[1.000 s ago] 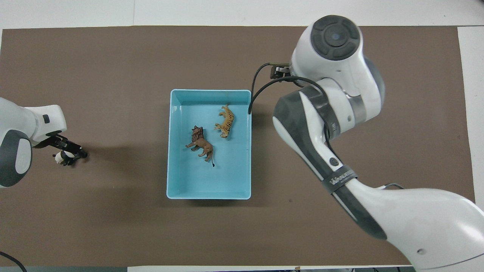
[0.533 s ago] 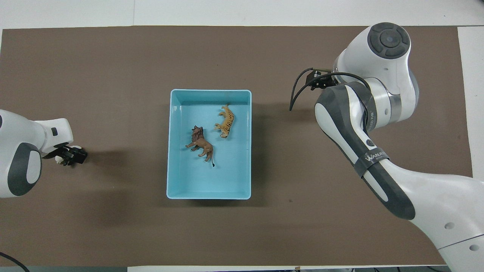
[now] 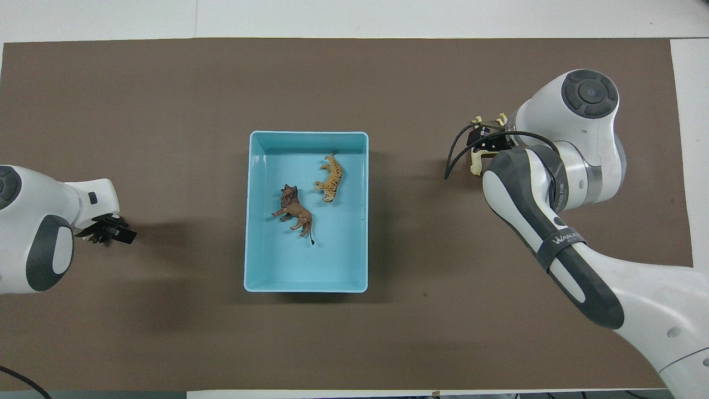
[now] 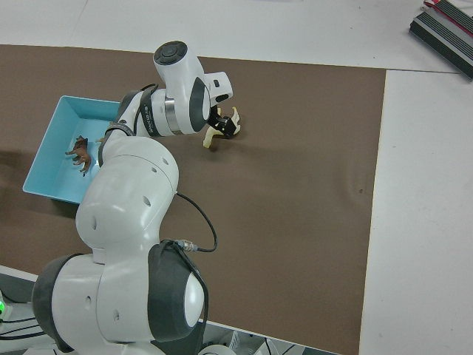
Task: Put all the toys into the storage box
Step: 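Grasp the cream horse with the right gripper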
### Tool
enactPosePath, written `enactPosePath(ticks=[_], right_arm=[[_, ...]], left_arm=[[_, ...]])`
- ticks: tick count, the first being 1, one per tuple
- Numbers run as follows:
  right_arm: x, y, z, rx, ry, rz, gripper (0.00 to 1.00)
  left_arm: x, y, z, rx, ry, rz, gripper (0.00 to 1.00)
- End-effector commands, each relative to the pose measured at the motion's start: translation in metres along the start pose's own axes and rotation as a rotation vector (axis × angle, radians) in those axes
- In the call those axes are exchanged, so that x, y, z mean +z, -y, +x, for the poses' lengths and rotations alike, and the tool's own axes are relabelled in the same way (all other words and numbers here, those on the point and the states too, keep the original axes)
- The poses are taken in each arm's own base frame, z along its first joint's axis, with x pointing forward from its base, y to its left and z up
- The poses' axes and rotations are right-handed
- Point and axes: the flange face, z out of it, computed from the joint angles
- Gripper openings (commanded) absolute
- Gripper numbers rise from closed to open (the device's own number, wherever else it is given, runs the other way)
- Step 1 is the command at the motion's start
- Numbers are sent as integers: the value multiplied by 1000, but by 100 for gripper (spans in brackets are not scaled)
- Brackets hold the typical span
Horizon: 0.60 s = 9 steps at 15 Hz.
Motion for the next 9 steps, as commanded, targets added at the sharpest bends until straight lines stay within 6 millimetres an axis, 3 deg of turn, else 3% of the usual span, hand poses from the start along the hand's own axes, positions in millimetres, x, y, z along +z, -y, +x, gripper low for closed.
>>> enactPosePath(ticks=[1,9], right_arm=[[9,7,-1,18,-9,59,100],[31,15,-2,13,-12,66,100]], left_arm=[[8,-6,-2,-9,-8,17,100],[13,-3,-6,-12,-3,17,100]])
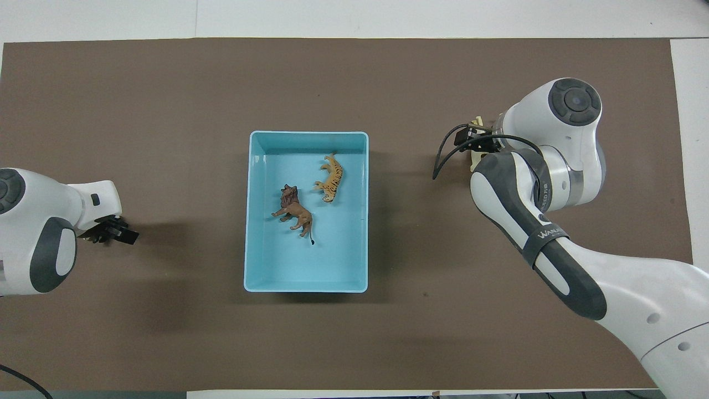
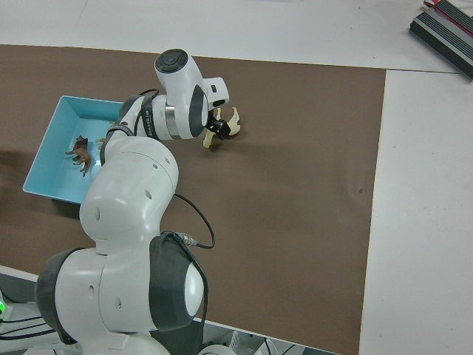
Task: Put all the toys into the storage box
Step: 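Grasp the cream horse with the right gripper, then carry the cream horse over the box with the right gripper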
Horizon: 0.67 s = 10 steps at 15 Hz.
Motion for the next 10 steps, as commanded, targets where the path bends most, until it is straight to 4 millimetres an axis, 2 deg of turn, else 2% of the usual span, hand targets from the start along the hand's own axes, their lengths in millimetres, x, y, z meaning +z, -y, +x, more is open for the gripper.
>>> enactPosePath(ticks=[1,6,7,8,9,10], right_arm=[[12,0,-1,4,-5,21,100],[20,0,-1,0,6,16,100],[23,-1,-2,1,10,13,94],[24,-1,-2,1,11,13,80],[24,-2,-2,0,11,13,48],[24,-1,-2,-3,11,13,9]], left_arm=[[8,-1,-5,-12,1,17,100],[5,11,3,-32,-20,27,100],[6,10,2,-32,-18,26,100],[7,9,1,-31,-16,25,100],[8,8,1,-31,-15,24,100],[10,8,1,-29,-11,23,100]])
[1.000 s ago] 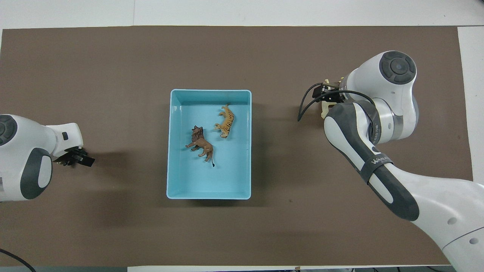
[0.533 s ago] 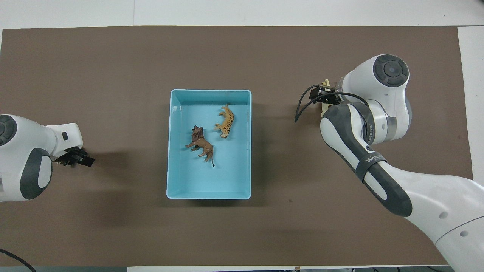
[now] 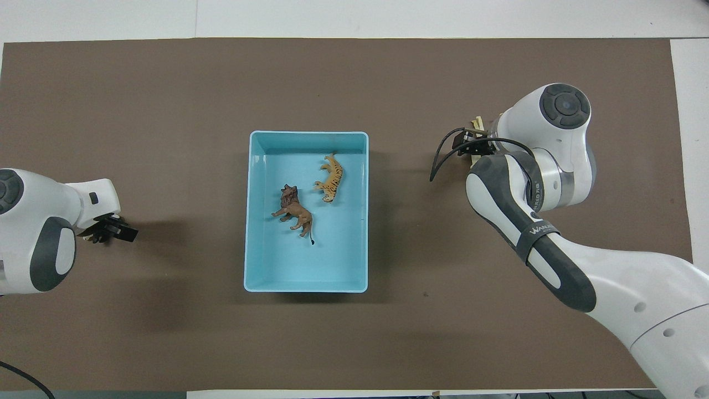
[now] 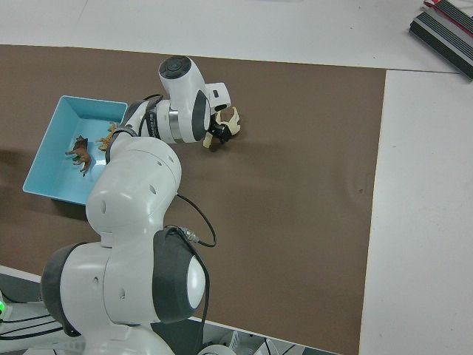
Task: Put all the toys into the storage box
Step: 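Carry the cream horse over the box with the right gripper, then release the horse with the right gripper while the left gripper lifts the panda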
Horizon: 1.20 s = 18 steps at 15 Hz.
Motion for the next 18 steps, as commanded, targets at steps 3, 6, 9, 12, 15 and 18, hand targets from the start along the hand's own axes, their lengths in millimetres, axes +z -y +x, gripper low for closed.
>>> enactPosePath(ticks=[3,6,9,12,15,18], right_arm=[[2,0,-1,-17,-8,13,0],[-2,0,0,-24,-3,8,0],[-37,20,3,-27,14,3,0],[-100,76,-7,62,28,-5,0],[-148,160,-54,128,-2,24,0],[-160,233,-117,185,-38,68,0]], left_arm=[[13,-1,-3,23,31,37,100],[12,0,-3,13,32,36,97],[13,0,-4,-38,43,34,32],[11,0,-4,-60,60,29,0],[4,-1,1,-90,86,29,0],[-2,3,4,-99,81,35,0]])
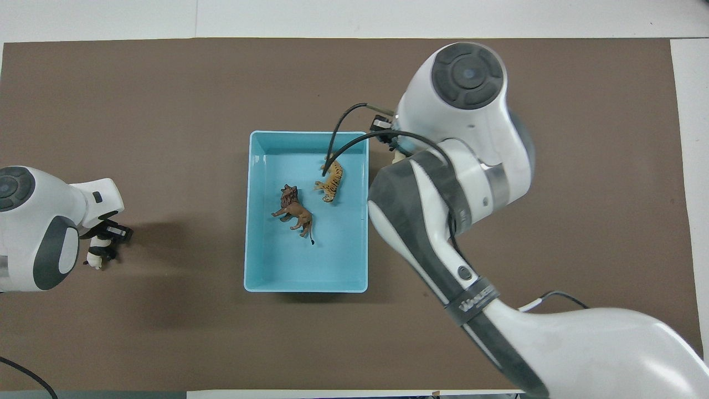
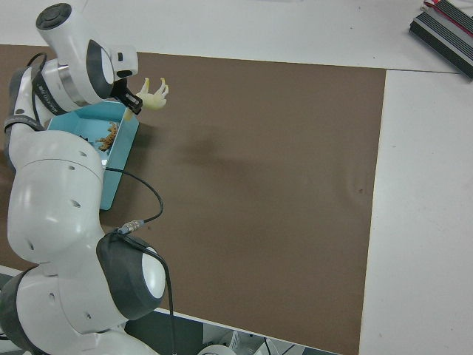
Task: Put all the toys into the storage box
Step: 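Release the horse with the right gripper while the left gripper lifts the panda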
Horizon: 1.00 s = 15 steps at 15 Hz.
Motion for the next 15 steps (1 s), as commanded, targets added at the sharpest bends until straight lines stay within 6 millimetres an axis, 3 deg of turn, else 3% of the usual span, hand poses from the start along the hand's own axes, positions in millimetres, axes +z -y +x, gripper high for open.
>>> enactPosePath(ticks=[1,4,7,8,9,13,14,15], right_arm=[[-4,52,-55,33,-32,57,0],[-7,83,-99,40,-66,126,0],[-9,84,-104,41,-71,114,0],[-6,86,-112,21,-75,93,67],[-7,85,-116,6,-82,67,100],[-8,76,-111,8,-70,-12,100],[-13,71,-101,5,-83,-12,100],[-17,58,-74,-24,-100,-12,100]], left_arm=[[-13,8,8,-27,25,22,0],[-40,13,25,-67,60,31,0],[-56,10,40,-118,75,37,0],[-62,9,44,-128,76,35,0],[-68,11,46,-151,76,36,0],[-78,13,53,-234,80,-20,0],[-86,11,57,-306,73,-47,0],[-99,-4,66,-338,76,-60,0]])
